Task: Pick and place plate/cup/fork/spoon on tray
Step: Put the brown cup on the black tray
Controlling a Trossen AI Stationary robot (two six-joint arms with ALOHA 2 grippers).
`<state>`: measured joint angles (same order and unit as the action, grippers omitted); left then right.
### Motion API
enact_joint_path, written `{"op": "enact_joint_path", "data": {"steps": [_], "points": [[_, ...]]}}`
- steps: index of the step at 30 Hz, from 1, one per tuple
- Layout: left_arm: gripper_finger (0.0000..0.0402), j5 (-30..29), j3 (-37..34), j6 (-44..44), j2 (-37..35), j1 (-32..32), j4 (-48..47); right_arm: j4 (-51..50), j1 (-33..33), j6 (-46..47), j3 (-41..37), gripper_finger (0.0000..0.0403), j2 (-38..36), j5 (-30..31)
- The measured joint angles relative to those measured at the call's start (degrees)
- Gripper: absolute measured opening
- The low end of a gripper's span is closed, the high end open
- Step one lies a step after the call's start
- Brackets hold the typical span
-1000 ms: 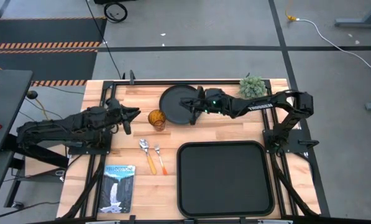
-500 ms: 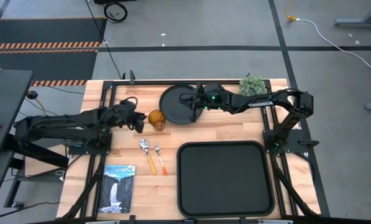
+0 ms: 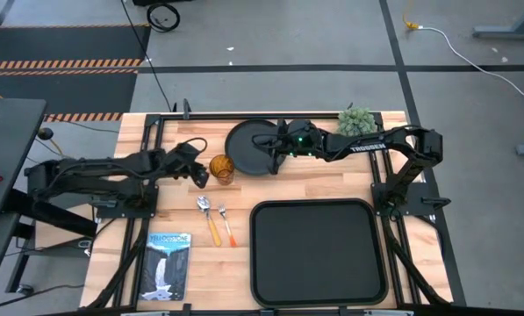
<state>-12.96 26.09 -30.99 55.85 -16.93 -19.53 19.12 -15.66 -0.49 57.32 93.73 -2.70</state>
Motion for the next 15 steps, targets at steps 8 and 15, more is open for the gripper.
{"op": "enact_joint_path", "data": {"steps": [8,15], "points": [[0.0096,0.29,0.0,3.65,7.85,0.1,10.32,-2.22,1.34,-0.99,0.0,0.0012,0.0,0.0],[0.0096,4.49,0.0,3.2,13.27,0.93,15.23,-6.7,1.45,2.06,-0.02,0.0012,0.0,0.02]]}}
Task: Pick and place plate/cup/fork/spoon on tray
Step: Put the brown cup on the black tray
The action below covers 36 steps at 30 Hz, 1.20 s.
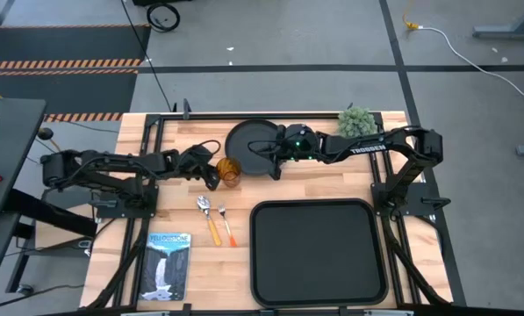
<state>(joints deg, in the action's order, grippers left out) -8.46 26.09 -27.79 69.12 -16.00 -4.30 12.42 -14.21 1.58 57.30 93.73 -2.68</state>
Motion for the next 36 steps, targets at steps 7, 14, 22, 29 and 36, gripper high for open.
{"op": "enact_joint_path", "data": {"steps": [7,14,22,29,36], "points": [[0.0096,0.23,0.0,0.46,2.19,2.4,4.41,-9.93,1.76,1.26,6.03,0.0018,-0.06,2.12],[0.0096,2.04,0.0,0.59,2.14,4.13,7.57,-13.96,3.38,1.15,10.77,0.0022,-0.09,3.13],[0.0096,2.33,0.0,1.71,2.12,4.71,9.23,-15.71,6.21,4.24,10.97,0.0051,-0.09,5.7],[0.0096,2.33,0.0,3.08,2.12,4.73,9.23,-17.76,7.55,4.7,13.87,0.007,-0.07,7.54],[0.0096,2.34,0.0,4.23,2.12,4.72,9.25,-20.35,7.03,4.16,19.87,0.0071,1.78,7.64]]}}
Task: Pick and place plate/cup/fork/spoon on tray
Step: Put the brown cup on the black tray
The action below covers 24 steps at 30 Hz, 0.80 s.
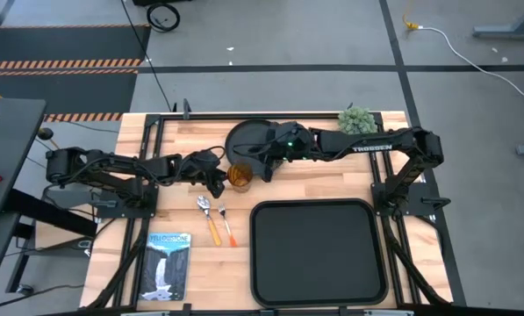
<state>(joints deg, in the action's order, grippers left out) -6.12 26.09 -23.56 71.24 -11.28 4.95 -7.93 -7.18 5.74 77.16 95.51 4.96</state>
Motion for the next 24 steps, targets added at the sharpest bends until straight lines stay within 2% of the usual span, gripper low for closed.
{"op": "enact_joint_path", "data": {"steps": [4,6,10,19,24], "points": [[0.0096,0.01,0.0,0.23,-0.02,-0.01,-0.02,-7.46,1.49,-0.23,4.98,0.0071,7.02,0.41],[0.0096,0.54,0.0,0.23,-0.02,-0.01,-0.04,-12.83,2.2,-0.29,7.91,0.0071,9.54,2.85],[0.0096,2.72,0.0,0.26,-0.02,0.3,0.5,-15.35,2.53,0.07,13.27,0.0071,11.68,4.2],[0.0096,2.96,0.0,0.27,-0.02,0.66,1.13,-30.52,0.72,-1.19,26.24,0.0071,20.17,4.06],[0.0096,2.98,0.0,0.67,-0.02,0.9,1.18,-36.15,-0.59,-3.24,30.48,0.0086,23.1,3.68]]}}
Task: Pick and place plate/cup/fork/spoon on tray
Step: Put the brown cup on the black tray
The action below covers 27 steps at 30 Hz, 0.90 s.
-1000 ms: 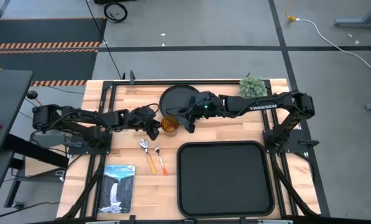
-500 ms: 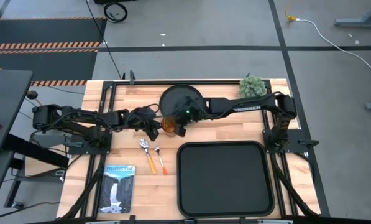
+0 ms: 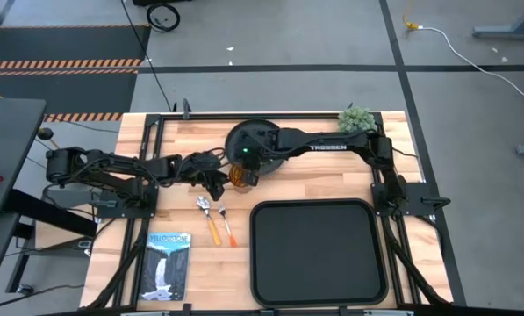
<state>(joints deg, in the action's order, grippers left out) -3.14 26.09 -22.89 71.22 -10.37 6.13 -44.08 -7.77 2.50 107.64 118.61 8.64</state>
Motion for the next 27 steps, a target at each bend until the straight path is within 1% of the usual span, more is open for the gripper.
{"op": "enact_joint_path", "data": {"steps": [4,9,12,17,23,27], "points": [[0.0096,-0.03,0.0,0.36,0.0,0.39,0.04,-1.32,-0.83,-0.58,0.14,0.0123,0.48,-2.79],[0.0096,-0.12,0.0,0.8,0.0,0.37,0.07,-1.6,-1.05,-0.51,0.13,0.0182,0.41,-4.05],[0.0096,-0.17,0.0,0.79,0.0,0.37,0.09,-1.86,-1.07,0.53,-0.25,0.0201,0.41,-5.22],[0.0096,-0.18,0.0,0.79,0.0,0.37,0.09,-1.98,-1.39,1.95,-1.38,0.0199,0.43,-5.27],[0.0096,-0.2,0.0,0.78,0.0,0.37,0.09,-1.98,-1.38,3.51,-1.38,0.0176,0.41,-5.4],[0.0096,-0.19,0.0,0.78,0.0,0.37,0.07,-1.1,-1.4,4.01,-2.85,0.0163,0.41,-5.42]]}}
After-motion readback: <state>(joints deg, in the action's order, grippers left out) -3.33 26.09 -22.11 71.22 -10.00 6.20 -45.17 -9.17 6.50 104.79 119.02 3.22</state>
